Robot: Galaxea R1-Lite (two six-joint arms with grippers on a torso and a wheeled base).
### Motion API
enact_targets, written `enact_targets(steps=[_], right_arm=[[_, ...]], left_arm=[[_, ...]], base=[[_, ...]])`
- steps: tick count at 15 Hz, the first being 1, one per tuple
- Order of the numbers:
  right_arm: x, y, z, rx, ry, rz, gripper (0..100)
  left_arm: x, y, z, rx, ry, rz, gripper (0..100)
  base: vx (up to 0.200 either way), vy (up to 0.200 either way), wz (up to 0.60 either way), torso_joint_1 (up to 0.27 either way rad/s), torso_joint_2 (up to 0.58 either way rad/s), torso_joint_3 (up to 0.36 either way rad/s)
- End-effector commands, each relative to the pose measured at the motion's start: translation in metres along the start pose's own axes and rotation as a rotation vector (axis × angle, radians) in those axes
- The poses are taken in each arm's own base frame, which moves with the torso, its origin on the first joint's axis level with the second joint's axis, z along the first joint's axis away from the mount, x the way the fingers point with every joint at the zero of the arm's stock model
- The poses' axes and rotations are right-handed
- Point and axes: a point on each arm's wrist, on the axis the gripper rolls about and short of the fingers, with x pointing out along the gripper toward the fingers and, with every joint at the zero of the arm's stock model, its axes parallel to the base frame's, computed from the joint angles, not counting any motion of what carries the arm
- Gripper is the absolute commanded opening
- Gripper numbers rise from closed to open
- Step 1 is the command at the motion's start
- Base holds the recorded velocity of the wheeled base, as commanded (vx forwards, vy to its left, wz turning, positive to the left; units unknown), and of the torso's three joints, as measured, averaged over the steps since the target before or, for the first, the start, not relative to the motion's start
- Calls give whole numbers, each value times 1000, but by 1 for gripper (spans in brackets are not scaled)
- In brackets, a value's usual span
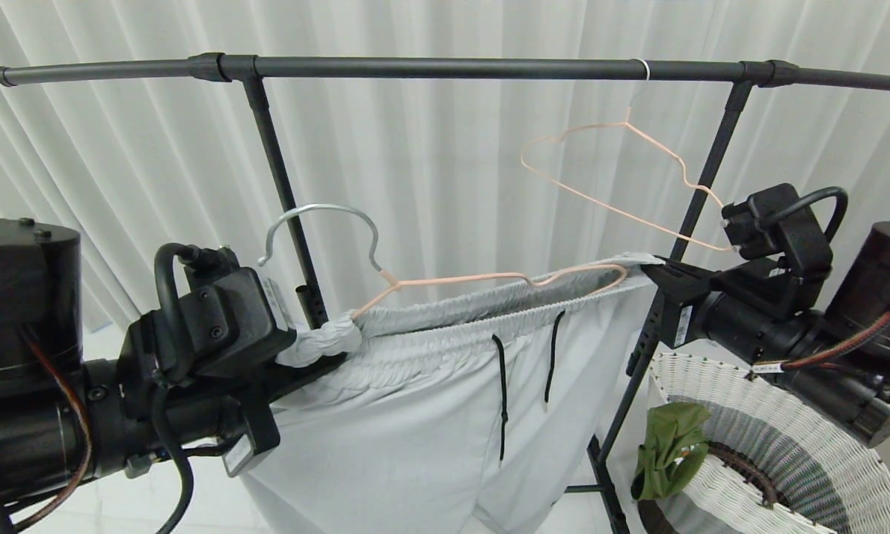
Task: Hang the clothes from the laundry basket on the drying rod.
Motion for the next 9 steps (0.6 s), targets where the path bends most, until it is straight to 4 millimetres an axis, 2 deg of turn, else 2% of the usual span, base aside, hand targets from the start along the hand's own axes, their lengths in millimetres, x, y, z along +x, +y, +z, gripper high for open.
enact_targets(steps=[1,4,9], right_arm=[[-4,-1,12,-15,-46,11,0],[2,3,25,-48,-89,24,0],[5,13,27,-72,-98,58,0]], left_arm=[[10,9,9,-3,-17,6,0],[15,25,27,-24,-64,40,0],[16,21,40,-16,-113,16,0]], base=[[0,0,0,0,0,0],[0,0,0,0,0,0],[0,0,0,0,0,0]])
